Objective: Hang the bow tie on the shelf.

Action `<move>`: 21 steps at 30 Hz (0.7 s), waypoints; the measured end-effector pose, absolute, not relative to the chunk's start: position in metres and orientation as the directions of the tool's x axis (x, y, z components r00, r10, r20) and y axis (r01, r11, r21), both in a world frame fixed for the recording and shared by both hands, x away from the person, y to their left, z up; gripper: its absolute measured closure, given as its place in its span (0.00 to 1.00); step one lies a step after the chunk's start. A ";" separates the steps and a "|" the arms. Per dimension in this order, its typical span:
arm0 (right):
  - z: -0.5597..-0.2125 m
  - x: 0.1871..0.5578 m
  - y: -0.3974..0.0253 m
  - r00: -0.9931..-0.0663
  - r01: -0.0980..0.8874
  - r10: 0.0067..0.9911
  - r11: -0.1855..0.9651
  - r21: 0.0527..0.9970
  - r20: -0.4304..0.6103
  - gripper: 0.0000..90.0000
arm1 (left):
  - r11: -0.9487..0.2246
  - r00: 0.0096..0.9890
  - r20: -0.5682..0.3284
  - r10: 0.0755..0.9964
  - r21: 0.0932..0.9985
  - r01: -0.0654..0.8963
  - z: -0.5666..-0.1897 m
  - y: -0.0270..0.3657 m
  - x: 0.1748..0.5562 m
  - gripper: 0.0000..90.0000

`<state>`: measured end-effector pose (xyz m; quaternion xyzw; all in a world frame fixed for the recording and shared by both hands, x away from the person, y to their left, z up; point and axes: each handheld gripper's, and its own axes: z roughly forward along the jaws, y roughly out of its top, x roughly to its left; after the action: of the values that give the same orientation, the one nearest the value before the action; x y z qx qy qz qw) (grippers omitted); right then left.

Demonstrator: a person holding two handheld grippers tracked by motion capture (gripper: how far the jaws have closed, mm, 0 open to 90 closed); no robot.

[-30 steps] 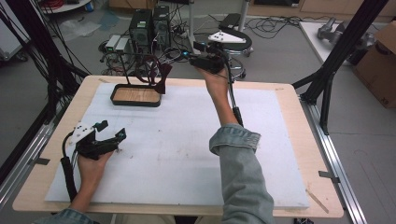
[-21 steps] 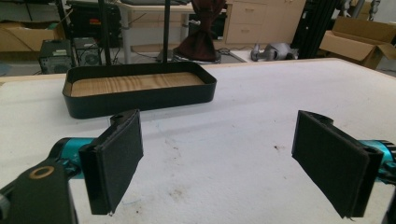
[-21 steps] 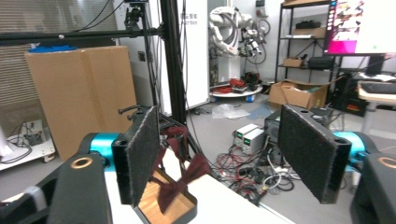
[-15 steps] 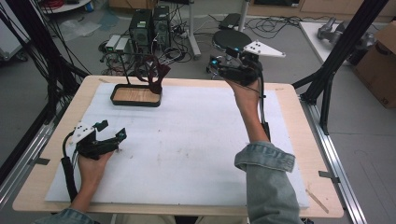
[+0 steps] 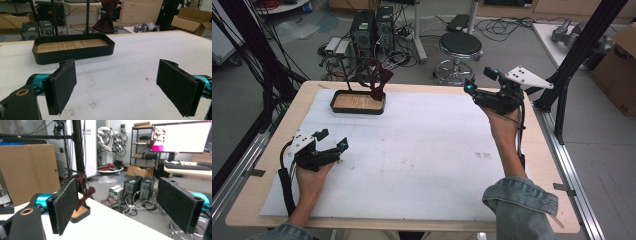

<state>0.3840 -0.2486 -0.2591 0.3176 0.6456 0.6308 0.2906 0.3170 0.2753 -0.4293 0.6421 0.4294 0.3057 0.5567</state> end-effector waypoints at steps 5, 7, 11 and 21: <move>-0.276 0.362 -0.276 -0.592 0.048 0.805 -0.008 0.999 0.035 0.17 | -0.018 0.443 -0.079 0.893 0.977 0.211 -0.429 0.274 0.316 0.18; -0.283 0.356 -0.284 -0.577 0.057 0.816 -0.018 0.998 0.048 0.16 | -0.019 0.441 -0.078 0.894 0.977 0.210 -0.429 0.274 0.316 0.18; -0.296 0.346 -0.297 -0.553 0.064 0.831 -0.029 0.998 0.059 0.16 | -0.021 0.441 -0.076 0.894 0.977 0.210 -0.429 0.273 0.316 0.18; -0.334 0.315 -0.325 -0.495 0.086 0.863 -0.067 0.994 0.101 0.15 | -0.023 0.440 -0.074 0.895 0.977 0.210 -0.430 0.273 0.316 0.18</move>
<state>0.3152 -0.3251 -0.3344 0.3915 0.6059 0.6167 0.3152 0.3155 0.2726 -0.4297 0.6442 0.4288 0.3103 0.5521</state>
